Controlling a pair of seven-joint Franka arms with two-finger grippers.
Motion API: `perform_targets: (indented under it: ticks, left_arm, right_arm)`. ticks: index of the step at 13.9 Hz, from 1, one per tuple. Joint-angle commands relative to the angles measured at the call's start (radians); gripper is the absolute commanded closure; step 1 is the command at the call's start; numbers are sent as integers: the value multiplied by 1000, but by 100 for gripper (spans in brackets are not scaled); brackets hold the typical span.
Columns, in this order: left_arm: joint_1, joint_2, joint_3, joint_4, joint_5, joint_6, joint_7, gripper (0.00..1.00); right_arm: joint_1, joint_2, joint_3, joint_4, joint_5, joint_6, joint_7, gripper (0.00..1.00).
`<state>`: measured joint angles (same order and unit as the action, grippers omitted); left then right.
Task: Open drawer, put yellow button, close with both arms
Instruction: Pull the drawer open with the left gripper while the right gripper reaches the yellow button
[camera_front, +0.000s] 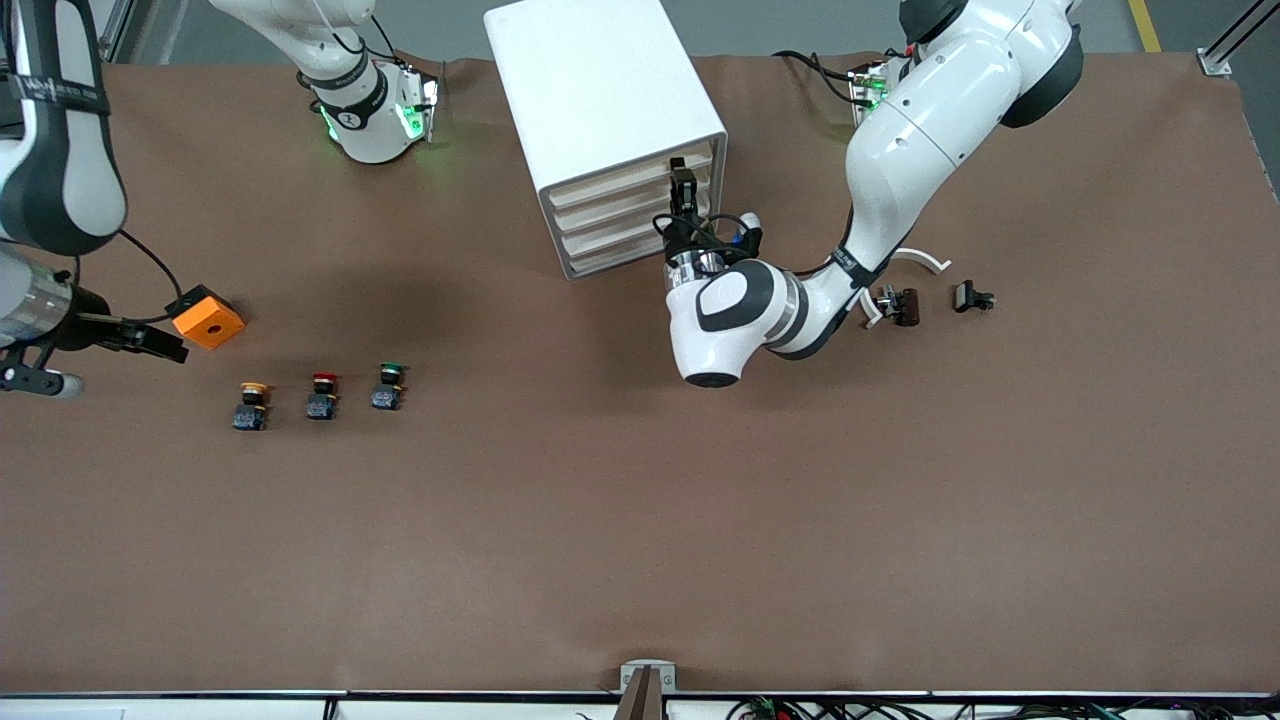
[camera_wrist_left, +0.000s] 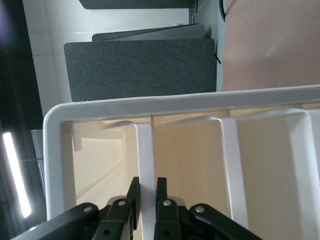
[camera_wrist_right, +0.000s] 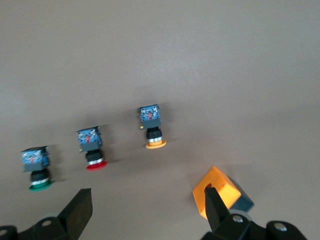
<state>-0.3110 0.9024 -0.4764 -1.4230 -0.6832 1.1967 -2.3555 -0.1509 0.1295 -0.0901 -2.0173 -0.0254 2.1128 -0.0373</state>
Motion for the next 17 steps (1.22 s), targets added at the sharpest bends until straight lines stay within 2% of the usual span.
perform_targets:
  ticks: [1, 3, 9, 17]
  left_arm:
    - [-5, 21, 7, 27, -7, 6, -2, 85]
    - [-6, 21, 30, 33, -6, 12, -1, 85]
    - [-3, 20, 88, 78, -1, 6, -1, 84]
    - [1, 16, 217, 145, 1, 1, 1, 84]
  right_arm:
    - [-10, 37, 13, -55, -11, 107, -35, 0]
    - [-22, 114, 13, -55, -10, 208, -90, 0]
    - [-35, 298, 15, -52, -10, 449, -92, 0]
    - [-26, 364, 23, -43, -1, 466, -90, 0]
